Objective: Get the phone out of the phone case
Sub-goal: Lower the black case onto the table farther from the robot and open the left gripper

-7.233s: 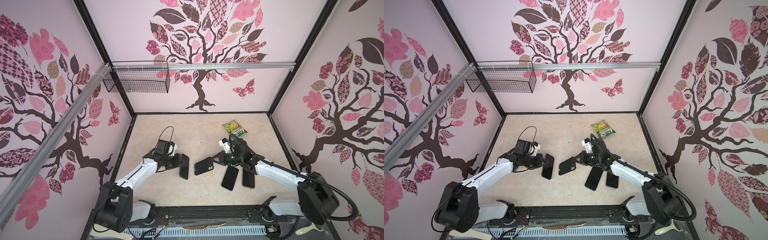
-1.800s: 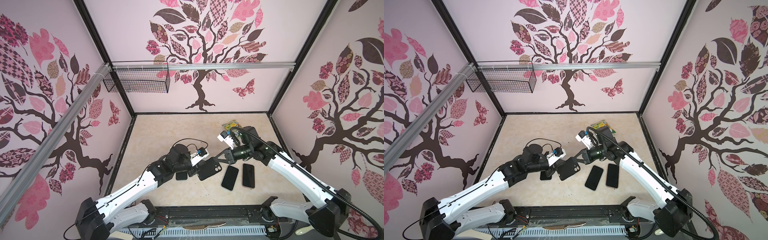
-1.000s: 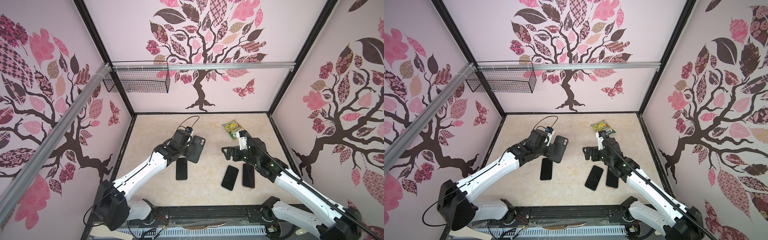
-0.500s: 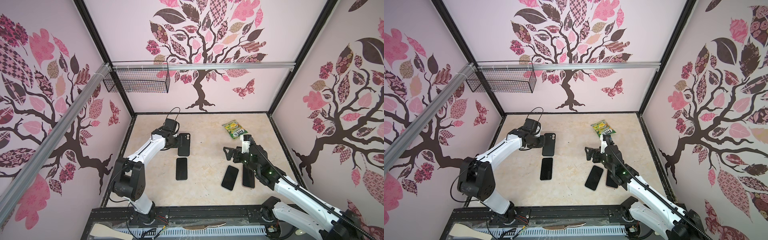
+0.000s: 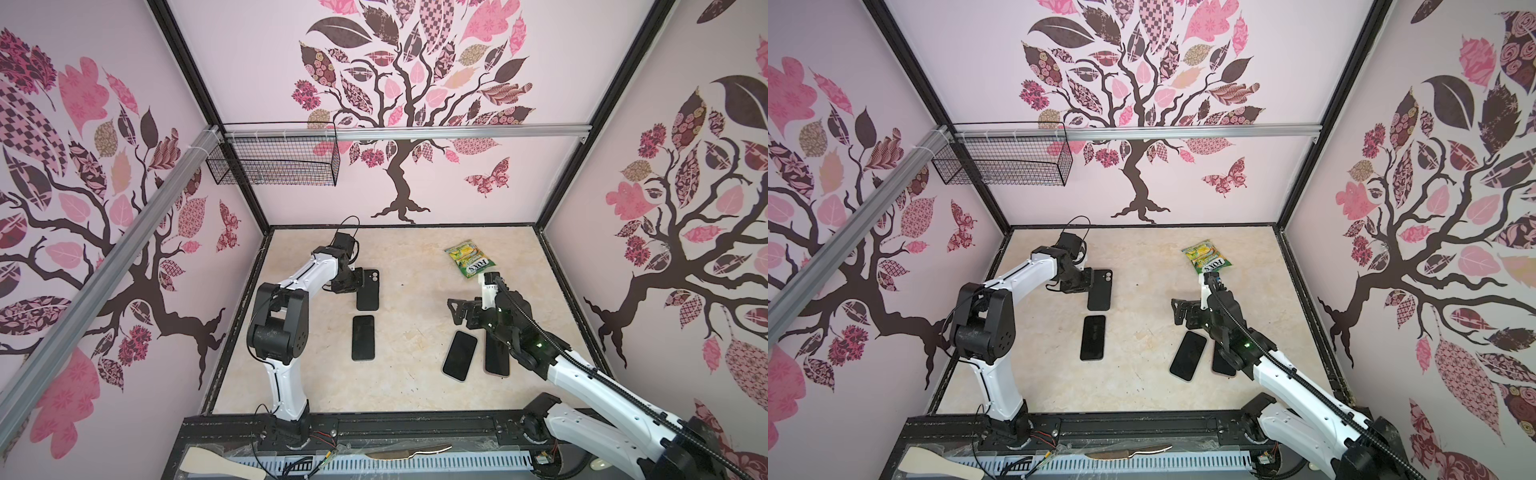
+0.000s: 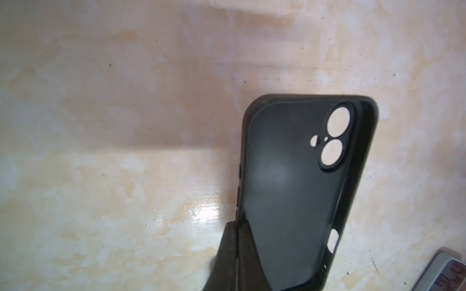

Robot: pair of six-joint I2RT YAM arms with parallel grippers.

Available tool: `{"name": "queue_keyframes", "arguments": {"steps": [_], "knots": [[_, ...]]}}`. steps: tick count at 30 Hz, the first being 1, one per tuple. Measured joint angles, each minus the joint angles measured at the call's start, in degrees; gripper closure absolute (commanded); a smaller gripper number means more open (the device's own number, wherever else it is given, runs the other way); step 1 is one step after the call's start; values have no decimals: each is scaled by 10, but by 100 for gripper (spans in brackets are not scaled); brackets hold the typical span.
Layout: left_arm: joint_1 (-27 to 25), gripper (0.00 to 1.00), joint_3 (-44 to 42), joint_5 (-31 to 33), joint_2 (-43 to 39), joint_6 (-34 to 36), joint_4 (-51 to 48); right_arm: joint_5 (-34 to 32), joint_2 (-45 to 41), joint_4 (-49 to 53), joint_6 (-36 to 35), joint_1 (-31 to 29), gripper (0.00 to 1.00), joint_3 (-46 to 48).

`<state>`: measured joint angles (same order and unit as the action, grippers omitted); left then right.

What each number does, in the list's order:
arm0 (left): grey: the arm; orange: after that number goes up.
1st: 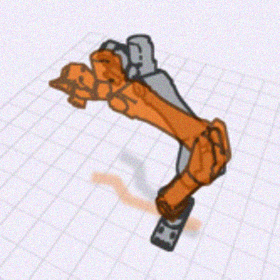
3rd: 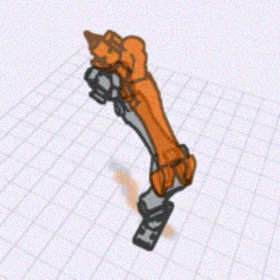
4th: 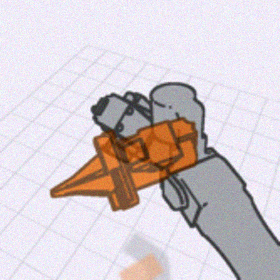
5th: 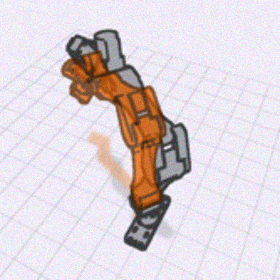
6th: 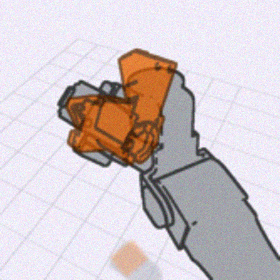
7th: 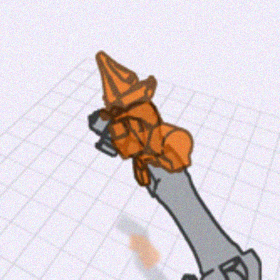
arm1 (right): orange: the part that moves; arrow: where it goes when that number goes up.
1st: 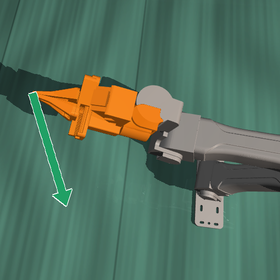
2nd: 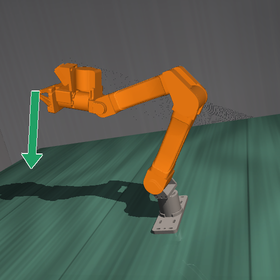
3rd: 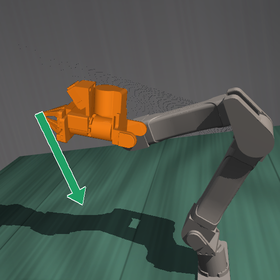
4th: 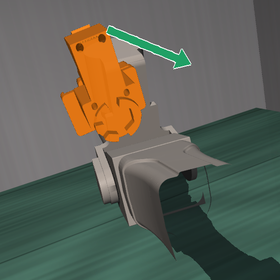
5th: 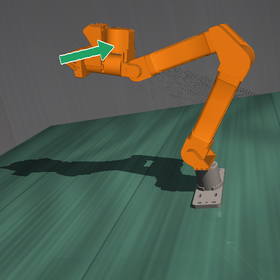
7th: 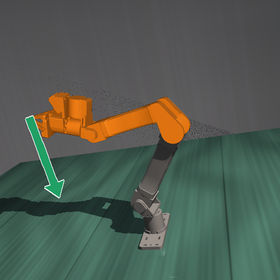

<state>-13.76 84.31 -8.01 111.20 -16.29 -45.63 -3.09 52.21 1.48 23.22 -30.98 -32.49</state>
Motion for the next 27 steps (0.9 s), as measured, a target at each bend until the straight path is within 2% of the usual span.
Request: {"name": "queue_keyframes", "arguments": {"steps": [11,22,25,27], "knots": [[21,100,52,13,53,3,-17,-38,0,55,63,0,0,-1],[30,100,66,8,81,7,-26,-90,14,110,65,0,0,0],[30,85,71,6,89,9,-29,-92,14,116,65,0,1,0],[31,80,76,4,93,7,-30,-93,14,118,66,0,0,0]]}}
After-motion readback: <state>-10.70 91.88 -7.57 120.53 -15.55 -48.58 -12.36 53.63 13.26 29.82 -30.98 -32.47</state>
